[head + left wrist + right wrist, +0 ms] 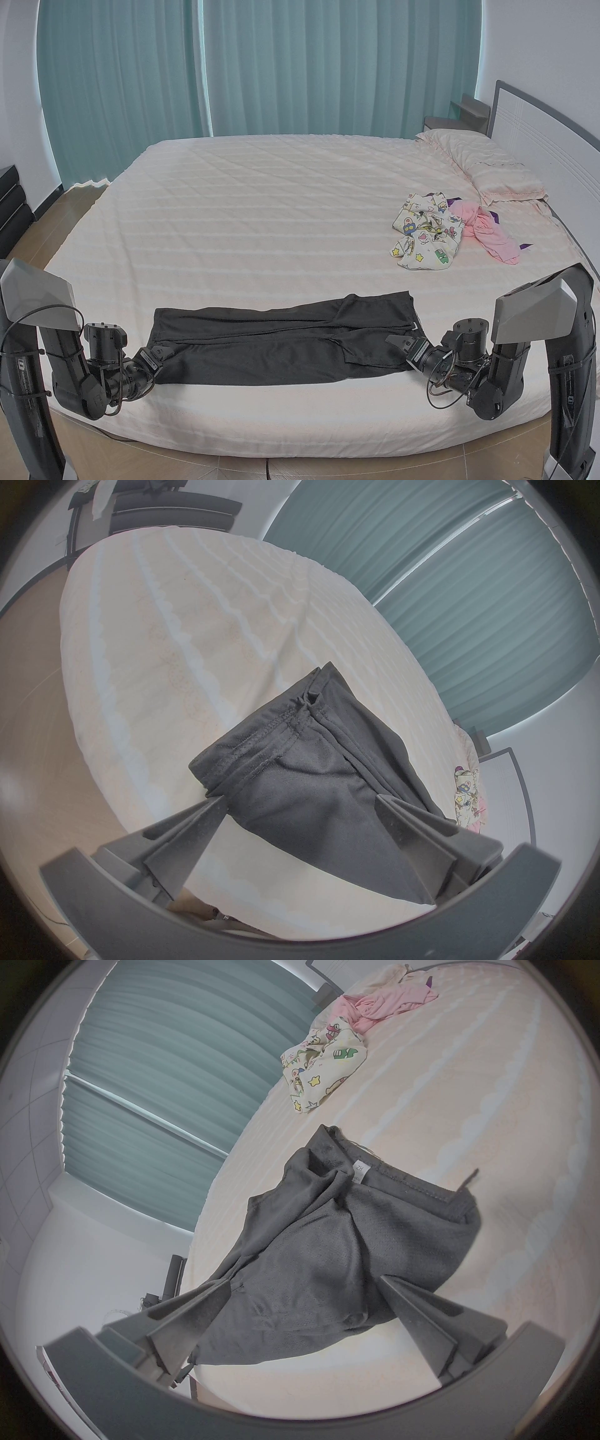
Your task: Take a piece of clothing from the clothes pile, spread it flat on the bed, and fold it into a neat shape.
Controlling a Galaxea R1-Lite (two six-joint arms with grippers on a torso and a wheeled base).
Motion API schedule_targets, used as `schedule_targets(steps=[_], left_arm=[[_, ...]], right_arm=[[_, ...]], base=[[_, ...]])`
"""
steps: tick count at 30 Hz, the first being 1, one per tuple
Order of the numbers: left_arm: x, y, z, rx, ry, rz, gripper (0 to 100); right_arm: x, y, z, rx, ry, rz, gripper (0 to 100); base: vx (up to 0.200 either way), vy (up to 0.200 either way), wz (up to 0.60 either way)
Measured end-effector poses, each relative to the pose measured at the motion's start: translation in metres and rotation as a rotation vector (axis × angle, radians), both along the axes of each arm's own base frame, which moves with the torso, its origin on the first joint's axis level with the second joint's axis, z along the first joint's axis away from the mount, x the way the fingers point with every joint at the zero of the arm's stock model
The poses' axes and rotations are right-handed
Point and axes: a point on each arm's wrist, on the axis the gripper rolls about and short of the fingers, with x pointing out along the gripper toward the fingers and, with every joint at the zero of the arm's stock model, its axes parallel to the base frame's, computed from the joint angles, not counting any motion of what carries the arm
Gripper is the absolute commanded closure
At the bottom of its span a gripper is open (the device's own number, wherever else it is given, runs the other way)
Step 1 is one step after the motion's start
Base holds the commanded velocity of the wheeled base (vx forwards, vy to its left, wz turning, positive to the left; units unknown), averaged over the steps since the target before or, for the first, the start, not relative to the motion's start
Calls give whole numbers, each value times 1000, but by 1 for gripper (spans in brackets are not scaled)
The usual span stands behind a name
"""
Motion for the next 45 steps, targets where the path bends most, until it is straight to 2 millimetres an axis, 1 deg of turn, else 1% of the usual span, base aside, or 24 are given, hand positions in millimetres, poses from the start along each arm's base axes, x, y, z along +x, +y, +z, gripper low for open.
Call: schedule_targets(steps=[3,4,9,15,20,27,28,35,39,45], left_arm=[[0,0,-1,-1,2,2,0],[0,0,-1,-1,1,2,0],[1,0,-1,-2,1,2,0],[1,0,-1,-2,3,3,0],[0,0,-2,-2,6,3,0],[0,0,-2,-2,6,3,0],[0,0,-2,-2,7,2,0],[1,1,-2,-7,4,5,0],[-1,1,0,-8,2,8,0],[-8,-1,16,-36,-39,20,0]], right_arm=[[3,1,-4,-19,-2,8,0],[4,2,-4,-24,-6,10,100],[7,2,-10,-75,-19,17,100],[1,-5,-14,-141,-12,-27,100],[-4,-9,-13,-150,0,-34,100],[-5,-17,-9,-152,2,-47,100],[-6,-17,-9,-154,3,-45,0],[-7,-19,-10,-176,0,-33,0],[-9,-22,-5,-169,-24,-40,0],[-12,-31,0,-151,-20,-31,0]], base=[[0,0,0],[0,0,0],[0,0,0],[0,0,0],[0,0,0],[0,0,0],[0,0,0],[0,0,0],[0,0,0],[0,0,0]])
